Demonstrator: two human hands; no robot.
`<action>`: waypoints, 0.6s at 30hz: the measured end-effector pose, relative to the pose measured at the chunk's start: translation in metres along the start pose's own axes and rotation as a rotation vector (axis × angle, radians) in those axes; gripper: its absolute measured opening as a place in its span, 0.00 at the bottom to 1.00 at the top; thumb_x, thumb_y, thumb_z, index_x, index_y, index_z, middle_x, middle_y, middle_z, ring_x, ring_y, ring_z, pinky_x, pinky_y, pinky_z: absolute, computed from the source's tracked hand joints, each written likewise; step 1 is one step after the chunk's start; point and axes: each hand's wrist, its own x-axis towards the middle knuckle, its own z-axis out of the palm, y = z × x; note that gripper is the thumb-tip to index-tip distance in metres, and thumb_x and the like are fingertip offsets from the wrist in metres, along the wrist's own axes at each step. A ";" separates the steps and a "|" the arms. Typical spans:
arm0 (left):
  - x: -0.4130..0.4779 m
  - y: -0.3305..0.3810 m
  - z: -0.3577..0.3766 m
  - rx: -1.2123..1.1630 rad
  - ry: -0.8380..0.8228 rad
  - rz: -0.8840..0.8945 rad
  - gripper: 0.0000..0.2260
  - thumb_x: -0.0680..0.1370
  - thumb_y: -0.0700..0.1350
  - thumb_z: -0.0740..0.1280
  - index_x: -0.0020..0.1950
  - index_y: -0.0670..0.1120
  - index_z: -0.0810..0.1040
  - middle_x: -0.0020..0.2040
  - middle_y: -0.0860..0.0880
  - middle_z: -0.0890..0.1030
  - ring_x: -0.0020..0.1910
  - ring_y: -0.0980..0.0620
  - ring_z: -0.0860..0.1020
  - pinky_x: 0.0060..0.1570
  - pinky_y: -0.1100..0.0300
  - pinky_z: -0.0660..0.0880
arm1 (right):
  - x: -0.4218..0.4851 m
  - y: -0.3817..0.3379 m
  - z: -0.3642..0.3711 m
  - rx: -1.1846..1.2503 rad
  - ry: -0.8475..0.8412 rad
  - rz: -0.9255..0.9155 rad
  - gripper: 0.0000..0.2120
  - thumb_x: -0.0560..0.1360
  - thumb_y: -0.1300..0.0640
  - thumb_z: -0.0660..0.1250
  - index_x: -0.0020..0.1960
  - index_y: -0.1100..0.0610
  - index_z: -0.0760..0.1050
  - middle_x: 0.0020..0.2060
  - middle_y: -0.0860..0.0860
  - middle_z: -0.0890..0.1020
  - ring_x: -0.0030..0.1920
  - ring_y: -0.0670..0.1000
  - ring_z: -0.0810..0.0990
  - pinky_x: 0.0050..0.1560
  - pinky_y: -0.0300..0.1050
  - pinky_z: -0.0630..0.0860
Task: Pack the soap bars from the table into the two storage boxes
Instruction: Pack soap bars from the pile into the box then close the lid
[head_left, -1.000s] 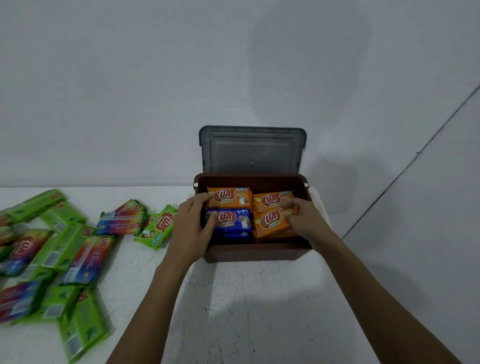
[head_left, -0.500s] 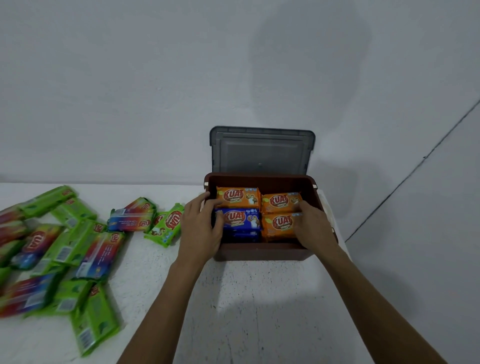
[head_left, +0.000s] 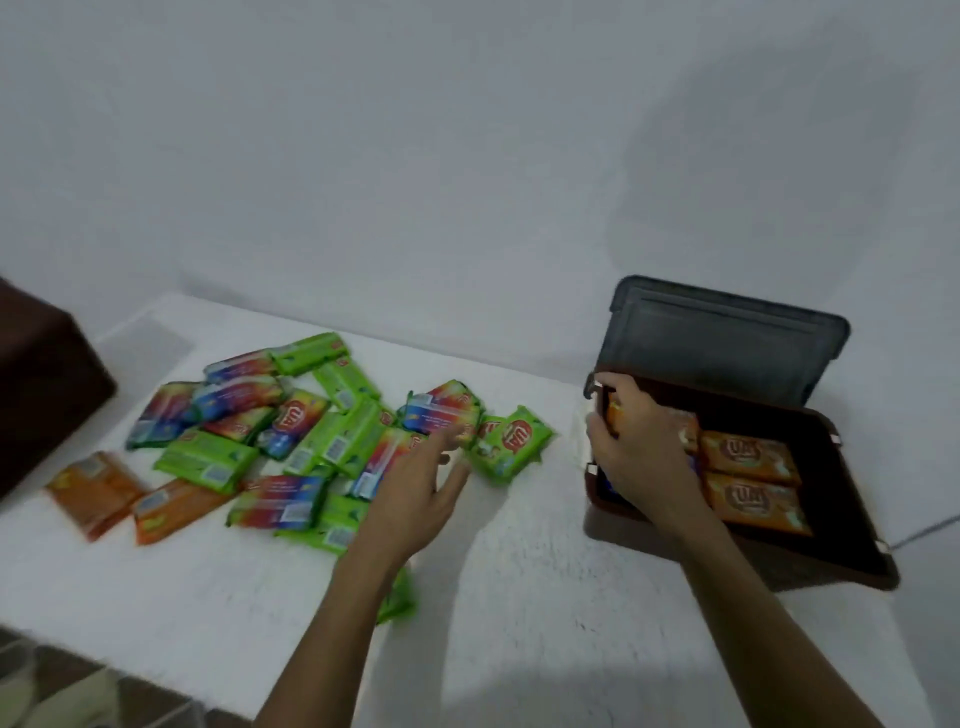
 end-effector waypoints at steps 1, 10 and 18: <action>-0.005 -0.017 -0.017 0.031 0.025 -0.042 0.17 0.80 0.54 0.62 0.67 0.51 0.72 0.59 0.52 0.80 0.55 0.54 0.80 0.51 0.58 0.76 | 0.004 -0.015 0.016 0.028 -0.024 -0.021 0.18 0.77 0.59 0.65 0.67 0.56 0.70 0.56 0.56 0.79 0.56 0.56 0.77 0.54 0.44 0.70; -0.057 -0.149 -0.151 0.276 0.241 -0.356 0.15 0.79 0.49 0.65 0.65 0.49 0.76 0.60 0.48 0.79 0.52 0.48 0.79 0.48 0.56 0.73 | 0.025 -0.156 0.175 0.068 -0.383 -0.293 0.19 0.78 0.54 0.64 0.68 0.51 0.70 0.60 0.54 0.76 0.61 0.55 0.74 0.61 0.49 0.70; -0.086 -0.237 -0.214 0.456 0.388 -0.695 0.17 0.79 0.50 0.63 0.67 0.46 0.74 0.67 0.40 0.72 0.61 0.35 0.71 0.58 0.44 0.70 | 0.007 -0.250 0.290 0.056 -0.769 -0.648 0.24 0.76 0.51 0.66 0.71 0.51 0.69 0.66 0.50 0.74 0.63 0.52 0.74 0.63 0.50 0.72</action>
